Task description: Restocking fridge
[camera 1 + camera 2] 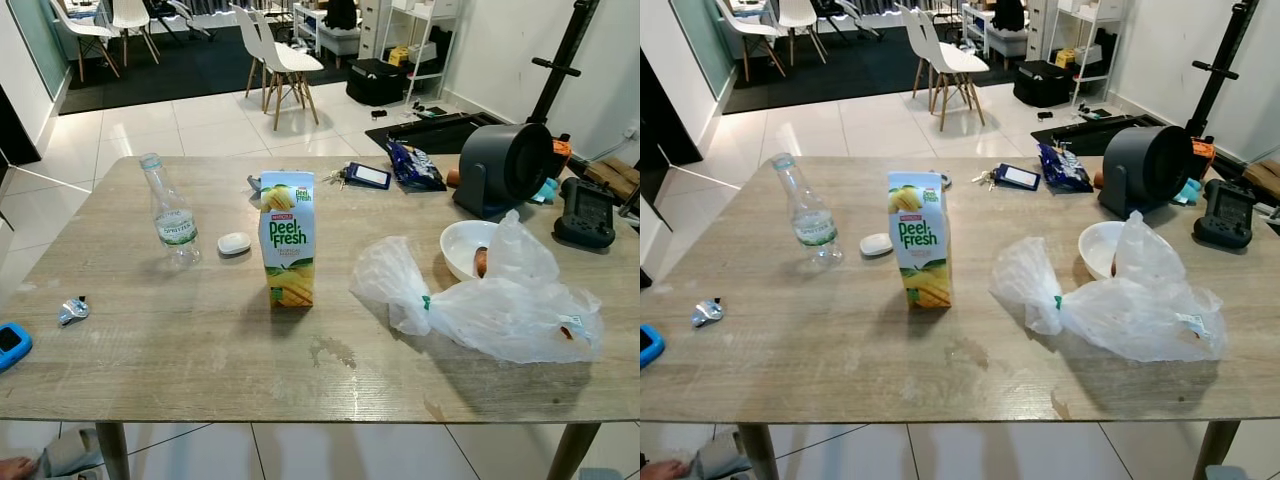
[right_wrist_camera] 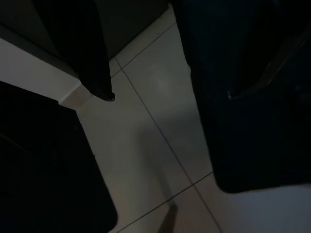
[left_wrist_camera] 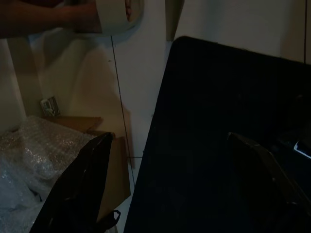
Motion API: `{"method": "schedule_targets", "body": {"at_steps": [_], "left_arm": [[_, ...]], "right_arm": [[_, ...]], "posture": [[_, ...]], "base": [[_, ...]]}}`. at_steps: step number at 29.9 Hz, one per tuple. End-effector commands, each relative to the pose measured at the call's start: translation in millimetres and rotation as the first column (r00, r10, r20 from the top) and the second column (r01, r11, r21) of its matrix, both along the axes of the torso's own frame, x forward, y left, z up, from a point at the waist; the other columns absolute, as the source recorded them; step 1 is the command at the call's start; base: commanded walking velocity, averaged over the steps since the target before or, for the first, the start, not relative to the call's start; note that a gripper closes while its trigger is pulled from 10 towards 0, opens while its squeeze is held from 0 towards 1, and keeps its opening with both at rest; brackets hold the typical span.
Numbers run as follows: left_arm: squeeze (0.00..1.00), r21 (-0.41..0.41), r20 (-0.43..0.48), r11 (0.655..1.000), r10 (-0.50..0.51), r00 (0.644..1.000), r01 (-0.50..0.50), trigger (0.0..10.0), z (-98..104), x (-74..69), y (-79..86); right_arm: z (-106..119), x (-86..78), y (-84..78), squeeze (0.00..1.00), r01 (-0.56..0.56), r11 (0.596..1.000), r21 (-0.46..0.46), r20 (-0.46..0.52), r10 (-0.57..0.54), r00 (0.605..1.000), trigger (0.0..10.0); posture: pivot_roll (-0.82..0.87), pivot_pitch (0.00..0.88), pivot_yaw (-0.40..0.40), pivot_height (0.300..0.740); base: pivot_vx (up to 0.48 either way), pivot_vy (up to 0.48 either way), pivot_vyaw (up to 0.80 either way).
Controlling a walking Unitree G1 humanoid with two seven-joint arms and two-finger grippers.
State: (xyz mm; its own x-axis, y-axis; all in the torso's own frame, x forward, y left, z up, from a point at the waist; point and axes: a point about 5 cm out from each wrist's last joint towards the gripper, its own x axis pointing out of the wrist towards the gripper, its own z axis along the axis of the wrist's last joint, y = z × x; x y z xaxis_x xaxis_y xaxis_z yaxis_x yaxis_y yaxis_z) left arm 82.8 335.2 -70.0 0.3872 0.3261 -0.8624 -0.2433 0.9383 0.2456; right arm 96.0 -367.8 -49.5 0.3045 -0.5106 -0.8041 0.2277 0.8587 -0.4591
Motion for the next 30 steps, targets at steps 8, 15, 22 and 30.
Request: {"method": "schedule_targets", "body": {"at_steps": [8,15,22,30], "left_arm": [[0.0,-0.022,0.035,0.998,-0.063,0.997,0.064,10.0,0,16.4,-9.4],[0.0,-0.065,0.036,0.985,-0.16,0.987,0.162,10.0,-8,30.1,-34.8],[0.0,-0.147,0.001,0.939,-0.313,0.95,0.309,10.0,-22,31.1,-72.9],[0.0,-0.206,0.014,0.913,-0.358,0.934,0.353,10.0,-30,31.2,-101.6]], "right_arm": [[0,1.3,0.9,0.0,-0.012,1.0,0.003,-0.006,0.012,1.0,10.0],[-9,3.6,16.0,0.0,-0.081,0.996,0.038,-0.038,0.083,0.996,10.0],[-24,4.2,43.6,0.0,-0.152,0.983,0.1,-0.066,0.159,0.985,10.0],[-36,9.7,71.8,0.0,-0.189,0.969,0.16,-0.055,0.2,0.978,10.0]], "posture": [[0.07,0.02,-0.016,0.74],[0.06,0.027,-0.022,0.74],[0.05,0.033,-0.027,0.74],[0.04,0.026,-0.028,0.74]], "base": [[0.0,0.0,0.0],[0.0,0.0,0.0],[0.0,0.0,0.0],[0.0,0.0,0.0]]}}
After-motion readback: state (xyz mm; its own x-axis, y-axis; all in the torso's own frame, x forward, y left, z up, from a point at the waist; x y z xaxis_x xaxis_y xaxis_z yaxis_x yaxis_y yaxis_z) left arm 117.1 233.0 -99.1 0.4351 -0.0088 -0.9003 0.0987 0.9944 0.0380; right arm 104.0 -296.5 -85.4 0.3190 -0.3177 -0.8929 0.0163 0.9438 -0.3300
